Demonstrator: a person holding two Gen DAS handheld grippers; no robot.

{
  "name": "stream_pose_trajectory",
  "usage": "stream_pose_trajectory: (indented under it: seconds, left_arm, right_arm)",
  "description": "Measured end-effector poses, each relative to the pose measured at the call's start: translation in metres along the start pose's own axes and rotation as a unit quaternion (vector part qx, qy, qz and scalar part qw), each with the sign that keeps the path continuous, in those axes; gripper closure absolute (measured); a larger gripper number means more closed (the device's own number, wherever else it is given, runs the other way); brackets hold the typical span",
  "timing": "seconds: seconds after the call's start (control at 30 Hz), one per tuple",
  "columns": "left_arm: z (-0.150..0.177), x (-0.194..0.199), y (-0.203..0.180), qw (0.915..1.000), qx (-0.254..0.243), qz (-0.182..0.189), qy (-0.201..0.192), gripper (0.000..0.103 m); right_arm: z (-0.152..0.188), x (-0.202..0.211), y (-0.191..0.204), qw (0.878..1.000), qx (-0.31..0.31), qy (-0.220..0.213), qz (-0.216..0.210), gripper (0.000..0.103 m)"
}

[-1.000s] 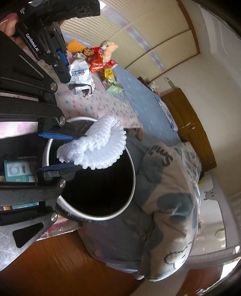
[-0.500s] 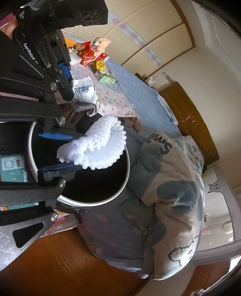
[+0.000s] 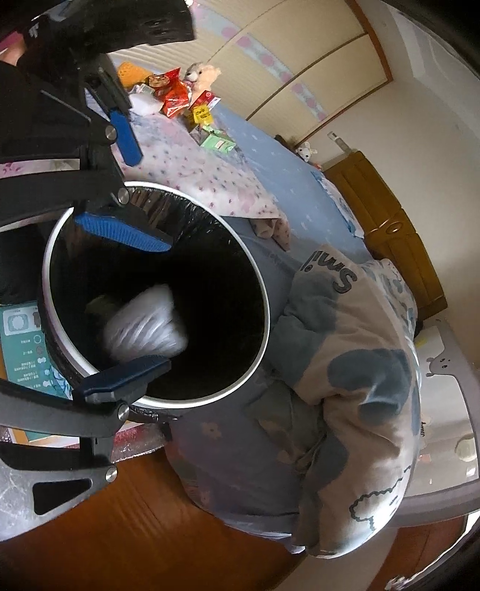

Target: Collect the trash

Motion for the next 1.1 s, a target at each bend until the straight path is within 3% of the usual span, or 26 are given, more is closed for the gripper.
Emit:
stream_pose_trajectory:
  seconds: [0.3,0.7,1.1]
  left_arm:
    - [0.036,0.057,0.053,0.9965,0.047,-0.056,-0.04,0.044]
    - [0.081,0.13,0.114,0.9843,0.095,-0.123,-0.083,0.043]
    - [0.117,0.181,0.173,0.9658,0.163,-0.17,-0.109,0.043]
  right_arm:
    - [0.015,0.016,0.043,0.999,0.007,-0.019,-0.031,0.025]
    - [0.054,0.035,0.146,0.991,0.085,-0.019,-0.104,0.023]
    - [0.085,0.034,0.226,0.978,0.148,-0.002,-0.15,0.02]
Point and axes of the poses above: each gripper's, at about its wrist camera, not at the fingertips, and x roughly against the way its jaws point, y to its left, z to its underside, the point moved 8 cm from there along -x, roughly the way its jaws point, and after that the axes turned 14 degrees about z, right-handed, at the moved point
